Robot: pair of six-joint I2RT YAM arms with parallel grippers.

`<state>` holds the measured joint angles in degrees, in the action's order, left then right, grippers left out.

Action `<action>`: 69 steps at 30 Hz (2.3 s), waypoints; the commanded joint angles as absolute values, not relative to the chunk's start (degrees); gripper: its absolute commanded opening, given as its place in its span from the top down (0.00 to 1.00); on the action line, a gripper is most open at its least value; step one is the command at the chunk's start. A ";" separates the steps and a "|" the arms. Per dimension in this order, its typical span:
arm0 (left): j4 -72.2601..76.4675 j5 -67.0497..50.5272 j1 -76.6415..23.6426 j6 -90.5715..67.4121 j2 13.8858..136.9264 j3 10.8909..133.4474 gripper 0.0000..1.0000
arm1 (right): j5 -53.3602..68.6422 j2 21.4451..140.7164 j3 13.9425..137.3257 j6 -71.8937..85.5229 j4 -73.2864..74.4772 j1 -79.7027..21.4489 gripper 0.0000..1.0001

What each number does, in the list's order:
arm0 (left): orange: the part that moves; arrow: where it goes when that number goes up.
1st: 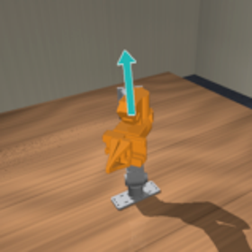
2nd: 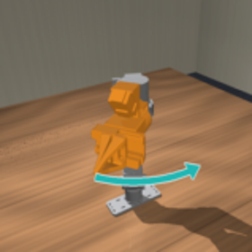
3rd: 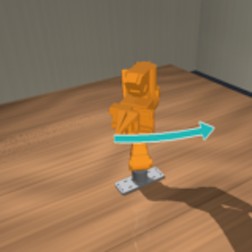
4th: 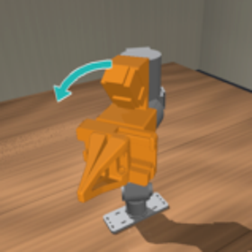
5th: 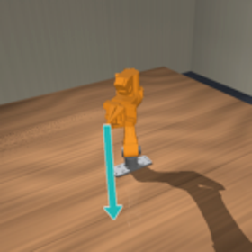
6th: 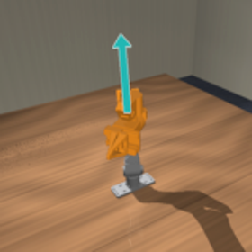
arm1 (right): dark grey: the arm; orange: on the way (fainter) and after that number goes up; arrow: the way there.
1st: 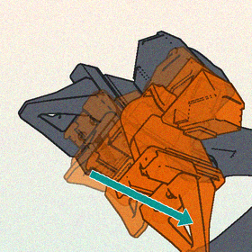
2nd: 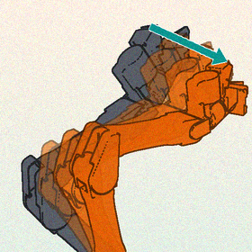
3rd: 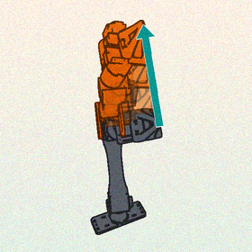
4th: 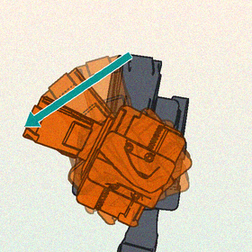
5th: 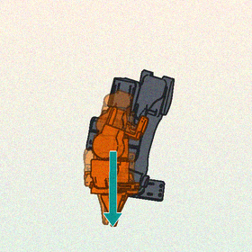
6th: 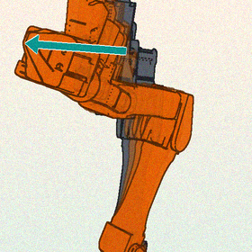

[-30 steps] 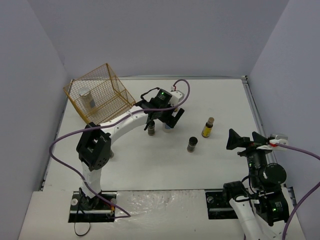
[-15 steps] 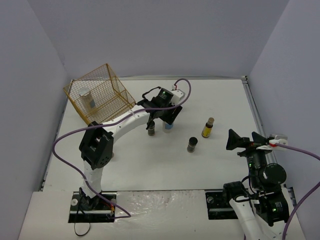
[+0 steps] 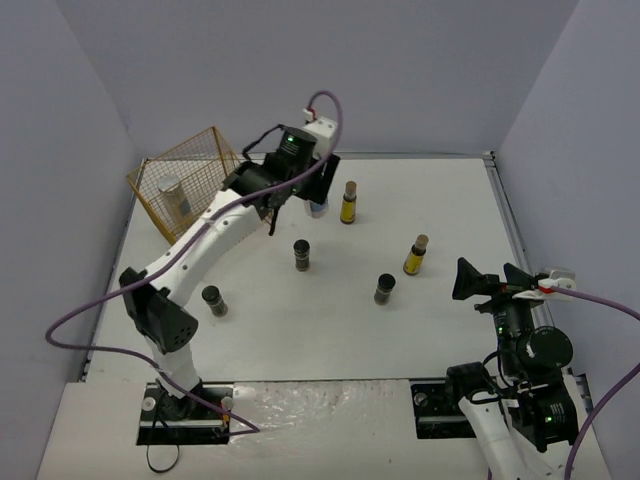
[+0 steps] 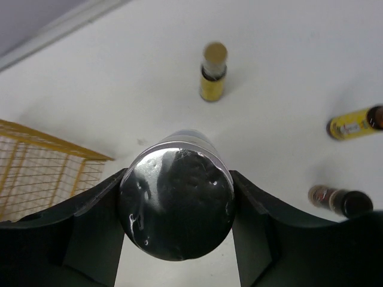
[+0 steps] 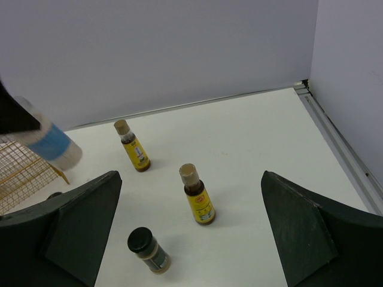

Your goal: Organize the condiment bottles

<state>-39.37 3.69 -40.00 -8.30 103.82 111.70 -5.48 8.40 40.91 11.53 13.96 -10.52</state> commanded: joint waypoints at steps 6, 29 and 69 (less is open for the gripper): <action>-34.50 23.36 -22.01 -14.80 86.79 117.75 1.00 | -4.57 9.40 41.04 10.90 9.04 -10.55 0.00; -28.09 17.39 -3.74 -22.96 98.56 119.18 1.00 | -4.75 9.76 40.96 10.86 9.02 -10.46 0.00; -36.38 16.89 -3.08 -26.71 114.43 120.94 0.22 | -4.91 9.49 40.69 10.81 9.05 -10.46 0.00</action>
<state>-37.14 16.78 -3.09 -26.63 117.67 117.54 -5.48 8.40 40.71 11.53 13.96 -10.52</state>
